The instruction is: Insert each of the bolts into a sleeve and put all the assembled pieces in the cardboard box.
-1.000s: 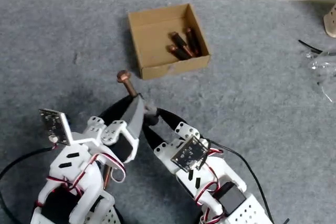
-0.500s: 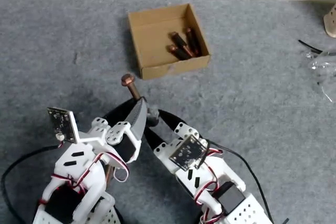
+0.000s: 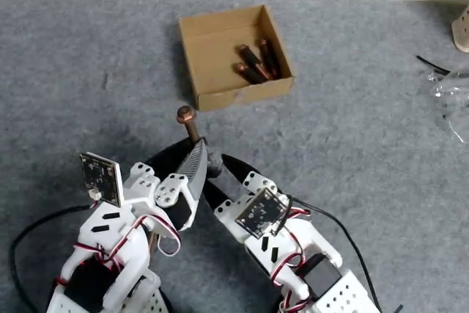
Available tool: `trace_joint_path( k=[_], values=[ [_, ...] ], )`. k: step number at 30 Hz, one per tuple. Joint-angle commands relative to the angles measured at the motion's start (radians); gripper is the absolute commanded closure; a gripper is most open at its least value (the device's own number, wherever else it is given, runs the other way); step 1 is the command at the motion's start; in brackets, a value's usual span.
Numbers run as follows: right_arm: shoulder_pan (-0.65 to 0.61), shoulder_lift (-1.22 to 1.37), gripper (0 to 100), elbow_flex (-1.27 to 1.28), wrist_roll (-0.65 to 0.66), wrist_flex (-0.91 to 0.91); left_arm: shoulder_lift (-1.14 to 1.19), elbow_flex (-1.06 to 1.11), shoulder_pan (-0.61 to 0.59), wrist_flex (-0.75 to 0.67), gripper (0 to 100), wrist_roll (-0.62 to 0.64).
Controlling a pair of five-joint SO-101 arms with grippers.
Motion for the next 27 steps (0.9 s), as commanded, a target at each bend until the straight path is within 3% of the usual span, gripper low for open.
trace_joint_path(
  k=[1,7,12,15,21,27],
  values=[
    [0.015,-0.022,99.5,-0.035,-0.011,-0.044,-0.007,0.031,0.008,0.011,99,0.028],
    [0.03,-0.022,99.5,-0.028,-0.012,-0.068,-0.007,0.079,0.018,0.011,99,0.103],
    [0.119,-0.022,99.5,-0.027,-0.167,-0.119,-0.007,0.101,0.01,-0.021,99,0.153],
    [0.124,-0.022,99.5,-0.027,-0.172,-0.12,-0.007,0.102,0.018,-0.074,99,0.216],
    [0.116,-0.021,99.5,-0.027,-0.172,-0.12,-0.007,0.168,0.096,-0.077,99,0.143],
    [0.113,-0.021,99.5,-0.027,-0.172,-0.12,-0.007,0.188,0.097,-0.081,99,0.138]
  ],
)
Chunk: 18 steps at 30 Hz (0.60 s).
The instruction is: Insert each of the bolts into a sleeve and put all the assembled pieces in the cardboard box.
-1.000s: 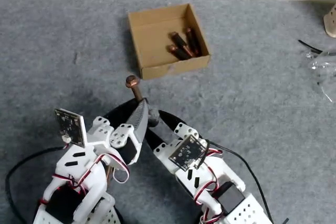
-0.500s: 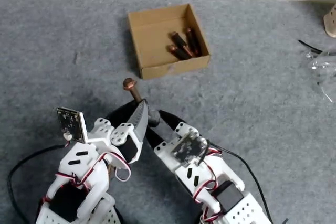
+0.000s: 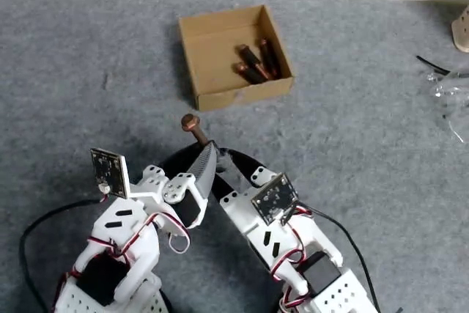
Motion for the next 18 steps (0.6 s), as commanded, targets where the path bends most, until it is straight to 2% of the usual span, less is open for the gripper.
trace_joint_path(
  k=[1,11,13,18],
  values=[
    [0.028,-0.024,99.5,-0.041,-0.017,-0.073,-0.001,0.031,0.035,0.002,99,-0.011],
    [0.028,-0.024,99.5,-0.041,-0.017,-0.073,-0.001,0.031,0.01,0.002,98,-0.012],
    [0.028,-0.024,99.5,-0.041,-0.017,-0.073,-0.001,0.031,-0.028,0.002,91,-0.006],
    [0.028,-0.024,99.5,-0.041,-0.017,-0.073,-0.001,0.031,-0.065,0.006,65,0.037]
  ],
)
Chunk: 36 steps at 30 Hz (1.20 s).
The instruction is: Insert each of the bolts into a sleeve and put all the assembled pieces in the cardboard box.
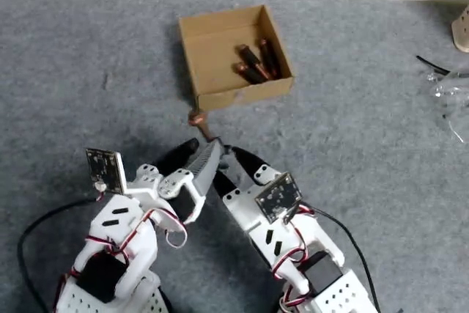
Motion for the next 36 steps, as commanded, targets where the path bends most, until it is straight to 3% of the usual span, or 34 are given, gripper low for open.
trace_joint_path(
  k=[1,16,23,33,36],
  values=[
    [0.016,-0.024,99.5,-0.041,-0.014,-0.073,-0.001,0.016,-0.001,0.006,64,0.051],
    [0.016,-0.022,99.5,-0.041,-0.014,-0.073,-0.002,0.015,-0.001,0.003,71,0.057],
    [0.016,-0.021,99.5,-0.041,-0.014,-0.073,-0.002,-0.174,-0.005,0.008,71,0.06],
    [0.016,-0.018,99.5,-0.041,-0.014,-0.073,-0.002,-0.371,-0.004,0.242,71,0.114],
    [0.016,-0.018,99.5,-0.041,-0.014,-0.073,-0.002,-0.364,-0.071,0.256,71,0.114]
  ],
)
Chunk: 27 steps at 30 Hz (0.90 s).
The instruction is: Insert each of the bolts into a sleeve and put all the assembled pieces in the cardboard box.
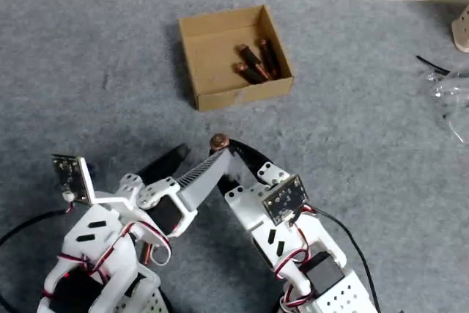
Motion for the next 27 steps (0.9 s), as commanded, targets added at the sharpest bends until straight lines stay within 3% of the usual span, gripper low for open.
trace_joint_path(
  k=[1,3,7,10,13,18,27],
  values=[
    [0.007,-0.013,99.5,-0.036,-0.012,-0.045,-0.005,-0.033,-0.094,0.009,71,0.008],
    [0.007,-0.013,99.5,-0.036,-0.012,-0.045,-0.005,-0.004,-0.17,0.008,72,0.008],
    [0.007,-0.013,99.5,-0.036,-0.012,-0.045,-0.005,0.045,-0.306,0.005,89,-0.057],
    [0.007,-0.013,99.5,-0.036,-0.012,-0.045,-0.005,0.09,-0.386,-0.064,100,-0.233],
    [0.007,-0.013,99.5,-0.036,-0.012,-0.045,-0.005,0.16,-0.461,-0.087,98,-0.396],
    [0.012,-0.013,99.5,-0.036,-0.012,-0.047,-0.005,0.331,-0.476,-0.21,99,-0.796],
    [0.008,-0.01,99.5,-0.031,-0.012,-0.045,-0.005,0.472,-0.481,-0.367,99,-0.815]
  ],
)
